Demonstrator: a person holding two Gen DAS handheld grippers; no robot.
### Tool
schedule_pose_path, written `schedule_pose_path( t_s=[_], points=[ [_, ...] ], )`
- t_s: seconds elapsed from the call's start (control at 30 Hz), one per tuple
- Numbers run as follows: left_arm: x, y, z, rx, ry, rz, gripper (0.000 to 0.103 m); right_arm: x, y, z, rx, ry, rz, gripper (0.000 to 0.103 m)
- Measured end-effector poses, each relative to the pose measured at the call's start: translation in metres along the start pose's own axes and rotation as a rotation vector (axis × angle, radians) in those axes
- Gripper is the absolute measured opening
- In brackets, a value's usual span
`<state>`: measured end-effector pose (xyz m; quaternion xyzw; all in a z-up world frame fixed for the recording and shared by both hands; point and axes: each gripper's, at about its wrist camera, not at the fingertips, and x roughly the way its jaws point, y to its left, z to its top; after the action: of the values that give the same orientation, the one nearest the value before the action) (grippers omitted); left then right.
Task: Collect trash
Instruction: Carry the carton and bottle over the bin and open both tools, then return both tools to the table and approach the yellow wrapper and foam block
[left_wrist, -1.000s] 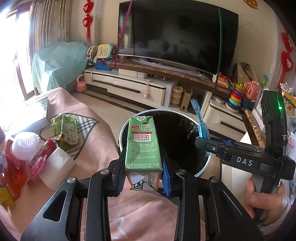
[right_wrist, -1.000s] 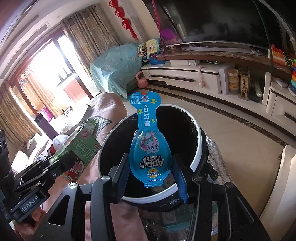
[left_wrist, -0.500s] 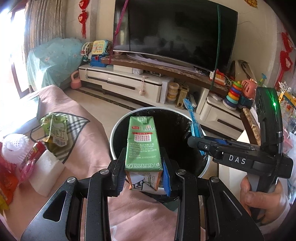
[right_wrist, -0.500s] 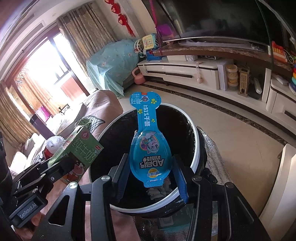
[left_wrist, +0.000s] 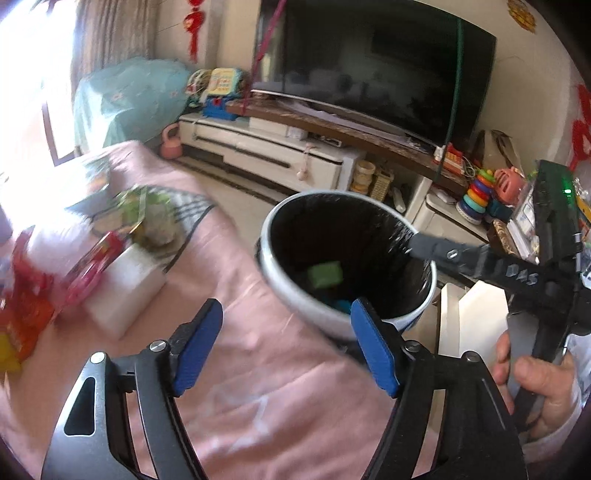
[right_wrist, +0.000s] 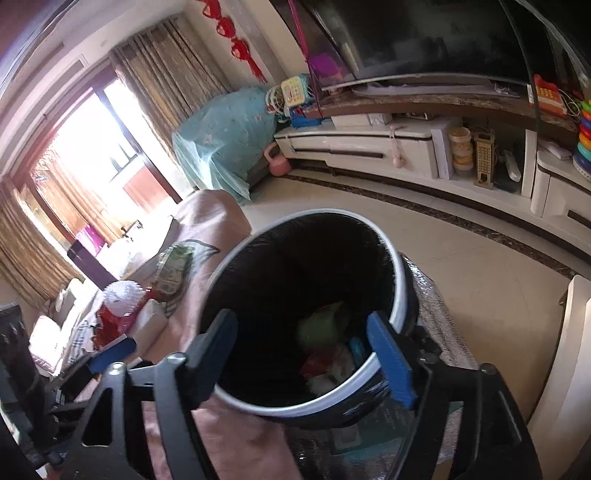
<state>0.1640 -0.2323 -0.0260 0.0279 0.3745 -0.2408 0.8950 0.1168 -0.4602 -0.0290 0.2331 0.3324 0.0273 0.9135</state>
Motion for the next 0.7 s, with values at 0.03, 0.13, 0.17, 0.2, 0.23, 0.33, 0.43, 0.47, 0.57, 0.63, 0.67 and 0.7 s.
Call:
schedule_pose_path(
  t_s=[0.03, 0.13, 0.17, 0.2, 0.23, 0.33, 0.43, 0.47, 0.57, 0.63, 0.67, 0.7],
  points=[
    [-0.004, 0.006, -0.004, -0.01, 0.001, 0.006, 0.074, -0.003, 0.006, -0.004, -0.001, -0.007, 0.011, 0.087],
    [-0.018, 0.023, -0.019, -0.038, 0.0, 0.032, 0.074, -0.009, 0.024, -0.015, -0.008, -0.026, 0.029, 0.091],
    [-0.025, 0.032, -0.024, -0.052, 0.001, 0.044, 0.074, -0.01, 0.03, -0.019, -0.012, -0.026, 0.036, 0.092],
    [-0.028, 0.037, -0.028, -0.061, 0.003, 0.052, 0.075, -0.009, 0.034, -0.022, -0.013, -0.023, 0.044, 0.093],
    [-0.033, 0.044, -0.033, -0.073, 0.004, 0.061, 0.075, -0.008, 0.041, -0.026, -0.016, -0.017, 0.055, 0.093],
    [-0.049, 0.065, -0.046, -0.096, 0.0, 0.091, 0.075, -0.003, 0.06, -0.038, -0.03, 0.008, 0.076, 0.094],
    [-0.063, 0.081, -0.057, -0.112, -0.009, 0.13, 0.075, 0.005, 0.078, -0.049, -0.055, 0.034, 0.099, 0.094],
    [-0.068, 0.088, -0.06, -0.121, -0.013, 0.142, 0.075, 0.008, 0.084, -0.052, -0.064, 0.043, 0.104, 0.094],
    [-0.083, 0.108, -0.072, -0.159, -0.027, 0.173, 0.075, 0.016, 0.1, -0.063, -0.081, 0.061, 0.121, 0.094],
    [-0.091, 0.121, -0.079, -0.187, -0.031, 0.191, 0.075, 0.021, 0.109, -0.07, -0.092, 0.076, 0.128, 0.094],
    [-0.095, 0.128, -0.082, -0.203, -0.032, 0.201, 0.075, 0.023, 0.113, -0.074, -0.098, 0.084, 0.131, 0.094],
    [-0.097, 0.134, -0.085, -0.216, -0.032, 0.207, 0.075, 0.026, 0.118, -0.078, -0.107, 0.092, 0.133, 0.094]
  ],
)
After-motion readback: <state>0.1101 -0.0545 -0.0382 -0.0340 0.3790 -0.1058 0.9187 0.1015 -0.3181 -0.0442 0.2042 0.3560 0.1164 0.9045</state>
